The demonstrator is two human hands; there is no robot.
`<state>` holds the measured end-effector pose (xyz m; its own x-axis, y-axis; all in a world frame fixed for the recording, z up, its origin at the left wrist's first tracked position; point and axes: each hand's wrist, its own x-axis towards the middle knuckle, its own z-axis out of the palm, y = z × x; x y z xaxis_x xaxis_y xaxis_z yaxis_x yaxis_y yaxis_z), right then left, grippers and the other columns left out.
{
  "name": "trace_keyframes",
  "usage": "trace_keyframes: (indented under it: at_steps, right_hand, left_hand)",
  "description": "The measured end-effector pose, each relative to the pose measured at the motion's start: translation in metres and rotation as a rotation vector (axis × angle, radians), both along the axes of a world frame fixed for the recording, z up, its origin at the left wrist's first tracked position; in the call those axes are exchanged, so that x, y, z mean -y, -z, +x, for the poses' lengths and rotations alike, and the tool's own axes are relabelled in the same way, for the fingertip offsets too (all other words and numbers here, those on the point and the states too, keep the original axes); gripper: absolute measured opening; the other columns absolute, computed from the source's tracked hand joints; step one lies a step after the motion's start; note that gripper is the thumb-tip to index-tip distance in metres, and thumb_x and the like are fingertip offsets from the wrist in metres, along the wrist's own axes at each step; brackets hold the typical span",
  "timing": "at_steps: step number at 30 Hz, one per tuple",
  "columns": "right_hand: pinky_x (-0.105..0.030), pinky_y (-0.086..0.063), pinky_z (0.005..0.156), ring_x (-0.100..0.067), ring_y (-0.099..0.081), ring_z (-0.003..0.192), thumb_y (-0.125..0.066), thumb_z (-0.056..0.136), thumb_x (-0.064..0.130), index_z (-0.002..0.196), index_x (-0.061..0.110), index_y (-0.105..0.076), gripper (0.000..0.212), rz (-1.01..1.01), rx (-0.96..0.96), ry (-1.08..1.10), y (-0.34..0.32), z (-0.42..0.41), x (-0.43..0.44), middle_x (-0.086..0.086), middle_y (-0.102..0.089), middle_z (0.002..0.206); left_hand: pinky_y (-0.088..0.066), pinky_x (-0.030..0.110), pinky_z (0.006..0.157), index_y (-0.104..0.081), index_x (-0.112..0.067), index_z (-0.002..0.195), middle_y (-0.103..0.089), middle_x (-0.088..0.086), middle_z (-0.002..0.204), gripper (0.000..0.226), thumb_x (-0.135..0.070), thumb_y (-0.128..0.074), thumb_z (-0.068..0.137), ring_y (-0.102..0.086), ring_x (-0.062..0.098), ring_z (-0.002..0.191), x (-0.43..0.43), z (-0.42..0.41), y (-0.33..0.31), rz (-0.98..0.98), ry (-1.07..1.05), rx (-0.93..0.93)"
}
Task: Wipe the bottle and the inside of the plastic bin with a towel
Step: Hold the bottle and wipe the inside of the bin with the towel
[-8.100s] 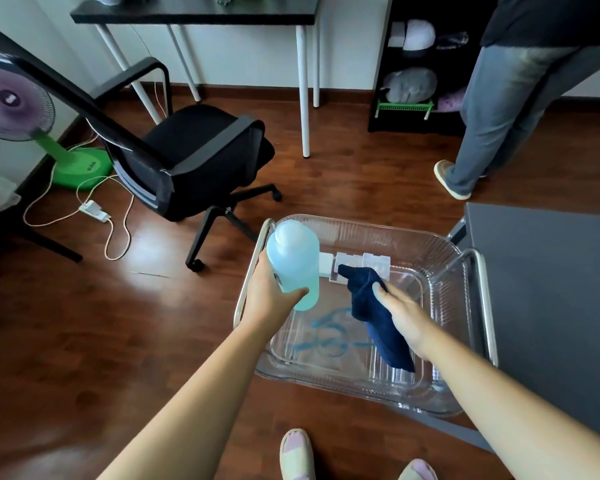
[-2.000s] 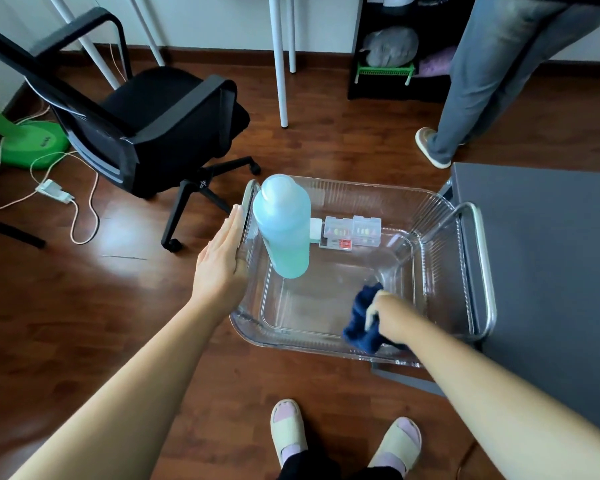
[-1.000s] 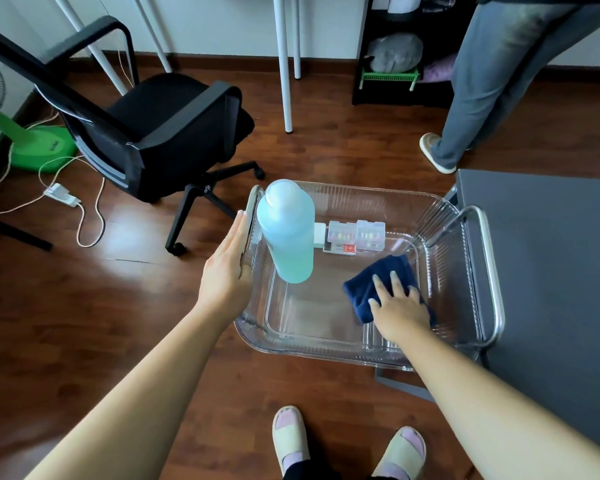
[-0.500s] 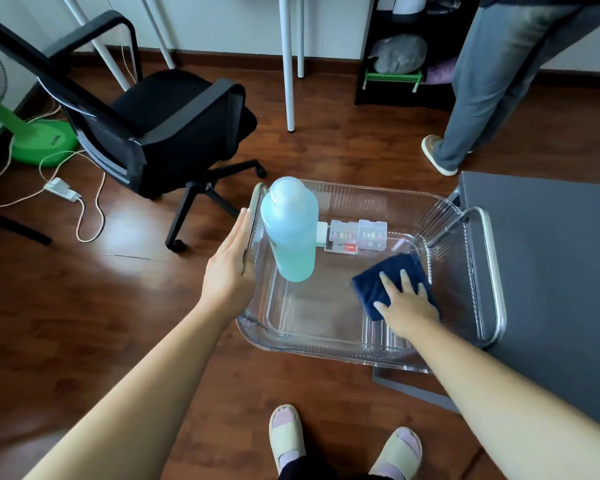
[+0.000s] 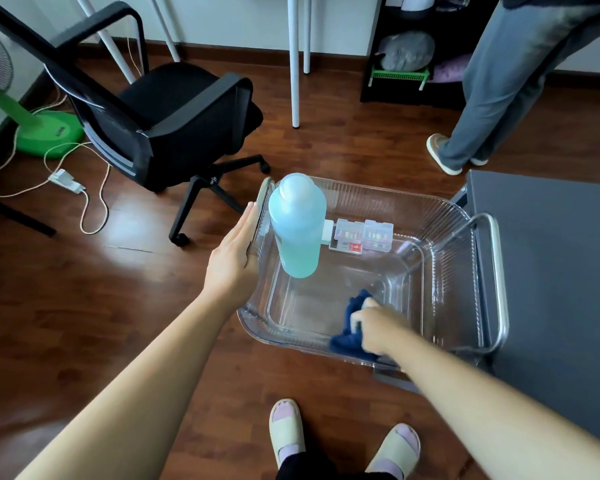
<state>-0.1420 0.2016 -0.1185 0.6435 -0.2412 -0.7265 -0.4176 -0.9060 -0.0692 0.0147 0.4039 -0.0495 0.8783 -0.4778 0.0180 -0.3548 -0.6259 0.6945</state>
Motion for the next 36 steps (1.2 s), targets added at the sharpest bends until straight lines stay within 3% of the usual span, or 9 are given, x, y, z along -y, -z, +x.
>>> trace_keyframes:
  at_steps: [2,4,6,9,13,17,22,29,36]
  right_hand:
    - [-0.026,-0.041,0.092,-0.019,-0.047,0.125,-0.057,0.085,0.022,0.123,0.03,-0.056,0.039,-0.181,-0.129,-0.014,-0.004,-0.007,0.025,0.005,-0.038,0.14]
    - [-0.029,-0.044,0.091,-0.023,-0.048,0.123,-0.058,0.085,0.022,0.124,0.027,-0.056,0.039,-0.224,-0.06,0.122,-0.006,-0.007,0.045,0.002,-0.041,0.139]
    - [-0.035,-0.051,0.086,-0.03,-0.049,0.119,-0.059,0.085,0.018,0.125,0.028,-0.052,0.042,-0.19,0.054,0.26,-0.009,-0.001,0.051,-0.005,-0.044,0.136]
    - [-0.036,-0.048,0.082,-0.033,-0.048,0.117,-0.058,0.086,0.019,0.128,0.031,-0.049,0.045,-0.085,0.152,0.213,-0.003,0.01,0.025,-0.008,-0.042,0.135]
    - [-0.037,-0.046,0.087,-0.03,-0.048,0.11,-0.064,0.083,0.024,0.124,0.029,-0.058,0.041,0.171,0.312,0.08,0.013,0.011,-0.033,-0.003,-0.044,0.125]
    - [-0.036,-0.04,0.098,-0.033,-0.043,0.117,-0.063,0.087,0.029,0.136,0.022,-0.049,0.051,0.165,0.4,0.113,0.015,0.037,-0.067,-0.008,-0.04,0.135]
    - [-0.037,-0.038,0.101,-0.035,-0.04,0.119,-0.056,0.092,0.029,0.143,0.018,-0.039,0.055,0.194,0.361,0.061,0.018,0.055,-0.094,-0.011,-0.034,0.139]
    - [-0.028,-0.03,0.096,-0.031,-0.042,0.117,-0.046,0.085,0.002,0.119,0.027,-0.066,0.046,0.404,0.268,-0.267,0.019,0.042,-0.057,0.005,-0.048,0.138]
    - [-0.035,-0.047,0.091,-0.023,-0.057,0.102,-0.05,0.08,-0.005,0.092,0.025,-0.072,0.039,0.162,-0.058,-0.1,0.007,-0.018,0.054,0.002,-0.057,0.114]
  left_hand:
    - [-0.019,0.023,0.111,-0.02,-0.042,0.147,-0.018,-0.022,0.155,0.069,-0.004,-0.037,0.092,-0.02,0.005,0.142,0.0,-0.001,0.0,-0.009,-0.002,-0.012]
    - [-0.022,0.025,0.112,-0.022,-0.041,0.147,-0.018,-0.021,0.155,0.067,-0.005,-0.037,0.092,-0.021,0.005,0.142,0.001,-0.001,-0.002,-0.013,0.0,-0.018]
    - [-0.024,0.021,0.107,-0.026,-0.042,0.146,-0.018,-0.02,0.155,0.068,-0.003,-0.036,0.091,-0.024,0.006,0.14,0.002,-0.001,-0.004,-0.011,0.008,-0.02]
    - [-0.021,0.02,0.11,-0.022,-0.04,0.148,-0.018,-0.02,0.155,0.066,-0.006,-0.036,0.093,-0.021,0.003,0.141,0.003,-0.003,-0.005,-0.03,0.001,-0.045]
    - [-0.014,0.022,0.114,-0.019,-0.036,0.149,-0.019,-0.019,0.155,0.063,-0.009,-0.035,0.094,-0.017,0.002,0.142,0.003,-0.004,-0.004,-0.048,-0.023,-0.075]
    - [-0.011,0.01,0.105,-0.019,-0.037,0.149,-0.017,-0.021,0.155,0.065,-0.007,-0.035,0.094,-0.016,-0.003,0.139,0.004,-0.005,-0.005,-0.039,-0.016,-0.076]
    - [-0.009,0.009,0.106,-0.019,-0.032,0.15,-0.018,-0.018,0.156,0.062,-0.006,-0.033,0.095,-0.017,0.004,0.142,0.005,-0.006,-0.007,-0.041,-0.029,-0.079]
    - [-0.015,0.02,0.113,-0.019,-0.034,0.15,-0.018,-0.019,0.156,0.064,-0.006,-0.034,0.095,-0.018,0.006,0.143,0.002,-0.005,-0.006,-0.031,-0.007,-0.065]
    - [-0.017,0.029,0.117,-0.019,-0.035,0.149,-0.019,-0.02,0.155,0.061,-0.013,-0.033,0.094,-0.018,0.004,0.143,0.0,-0.005,-0.003,-0.049,-0.023,-0.072]
